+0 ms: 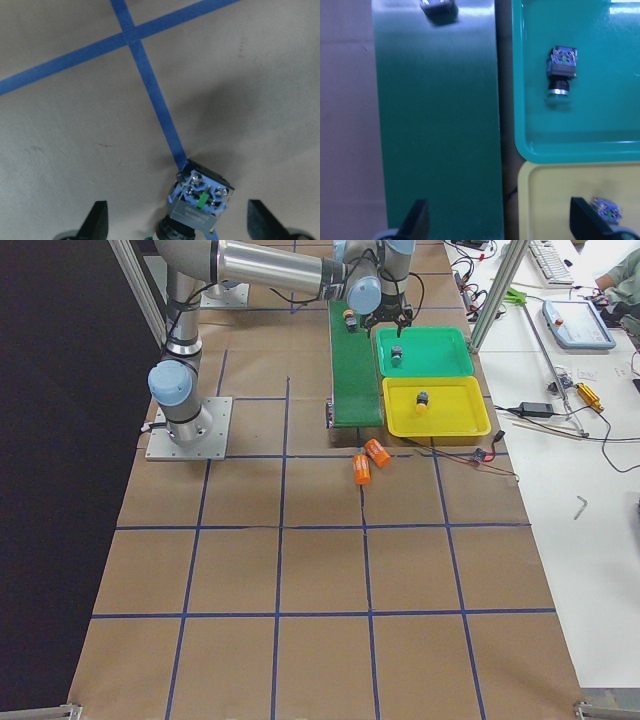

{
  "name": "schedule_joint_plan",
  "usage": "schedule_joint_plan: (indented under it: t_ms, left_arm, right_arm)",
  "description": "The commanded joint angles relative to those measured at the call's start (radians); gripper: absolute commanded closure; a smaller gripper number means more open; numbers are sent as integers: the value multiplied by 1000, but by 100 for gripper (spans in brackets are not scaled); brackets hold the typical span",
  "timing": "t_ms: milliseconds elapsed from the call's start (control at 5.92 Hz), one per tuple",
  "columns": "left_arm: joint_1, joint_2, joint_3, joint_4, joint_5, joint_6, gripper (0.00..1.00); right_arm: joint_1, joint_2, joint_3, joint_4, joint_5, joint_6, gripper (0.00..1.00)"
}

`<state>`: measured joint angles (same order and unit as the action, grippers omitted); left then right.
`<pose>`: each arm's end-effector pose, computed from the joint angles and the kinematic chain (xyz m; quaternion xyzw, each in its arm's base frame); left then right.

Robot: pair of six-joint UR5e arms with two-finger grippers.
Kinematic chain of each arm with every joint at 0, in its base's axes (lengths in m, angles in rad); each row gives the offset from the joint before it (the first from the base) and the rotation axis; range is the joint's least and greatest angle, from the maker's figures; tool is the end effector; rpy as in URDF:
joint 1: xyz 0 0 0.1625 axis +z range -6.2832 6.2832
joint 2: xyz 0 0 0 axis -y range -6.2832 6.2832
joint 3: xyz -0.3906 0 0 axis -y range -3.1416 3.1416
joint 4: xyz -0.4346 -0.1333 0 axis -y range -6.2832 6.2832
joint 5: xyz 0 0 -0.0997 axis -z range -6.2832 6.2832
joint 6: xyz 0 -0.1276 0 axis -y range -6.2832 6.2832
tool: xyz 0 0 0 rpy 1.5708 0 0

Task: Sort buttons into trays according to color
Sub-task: 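Grasp green-cap button with left while right reaches to belt button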

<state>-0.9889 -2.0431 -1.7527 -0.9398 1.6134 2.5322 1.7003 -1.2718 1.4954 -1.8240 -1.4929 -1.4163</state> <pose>0.2335 -0.5876 0.1161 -0.8277 -0.5607 -0.0215 0.0113 0.2250 -0.6184 0.3152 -0.6980 0.7149 -0.0352 0.0223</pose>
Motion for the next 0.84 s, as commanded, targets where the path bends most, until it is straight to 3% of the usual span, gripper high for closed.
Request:
schedule_joint_plan:
  t_ms: [0, 169, 338, 675]
  left_arm:
    - [7, -28, -28, 45, 2, 2, 4]
    - [10, -17, -34, 30, 6, -38, 4]
    - [24, -29, -34, 38, 6, -39, 4]
    - [33, -31, -31, 39, 6, -39, 9]
  right_arm:
    - [70, -32, 60, -6, 9, 121, 0]
    - [106, -31, 84, -11, 10, 170, 0]
    - [142, -14, 133, -153, 13, 195, 0]
    - [144, 17, 344, -472, 13, 179, 0]
